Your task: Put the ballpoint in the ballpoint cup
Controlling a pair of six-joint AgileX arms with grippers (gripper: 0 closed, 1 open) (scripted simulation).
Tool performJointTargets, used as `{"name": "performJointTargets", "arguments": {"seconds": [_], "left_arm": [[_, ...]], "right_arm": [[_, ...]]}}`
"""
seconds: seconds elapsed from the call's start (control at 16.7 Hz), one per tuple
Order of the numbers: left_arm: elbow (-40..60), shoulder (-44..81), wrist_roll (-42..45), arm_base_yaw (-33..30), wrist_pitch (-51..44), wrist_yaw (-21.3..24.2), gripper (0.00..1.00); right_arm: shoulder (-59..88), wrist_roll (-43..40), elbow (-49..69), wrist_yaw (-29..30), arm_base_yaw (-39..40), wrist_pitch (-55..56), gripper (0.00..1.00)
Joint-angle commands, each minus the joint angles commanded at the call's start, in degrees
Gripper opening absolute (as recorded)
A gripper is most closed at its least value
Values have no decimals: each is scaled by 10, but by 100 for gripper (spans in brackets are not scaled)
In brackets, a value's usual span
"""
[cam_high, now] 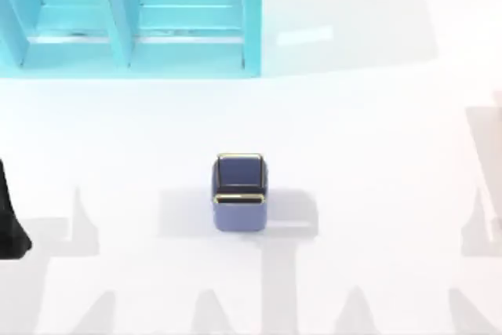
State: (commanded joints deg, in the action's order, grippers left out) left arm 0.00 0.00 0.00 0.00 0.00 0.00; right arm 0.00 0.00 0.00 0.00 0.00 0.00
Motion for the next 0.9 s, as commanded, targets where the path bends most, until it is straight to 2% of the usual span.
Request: {"name": "performJointTargets", "arguments": {"seconds": [0.18,0.42,0.9], "left_arm": [[5,4,0,3,-2,3,100],[67,78,-2,39,-37,39,100],[316,436,-25,194,-192,162,100]], "right_arm": [[0,0,0,0,0,0,100],[0,0,0,0,0,0,100],[0,0,0,0,0,0,100]]}}
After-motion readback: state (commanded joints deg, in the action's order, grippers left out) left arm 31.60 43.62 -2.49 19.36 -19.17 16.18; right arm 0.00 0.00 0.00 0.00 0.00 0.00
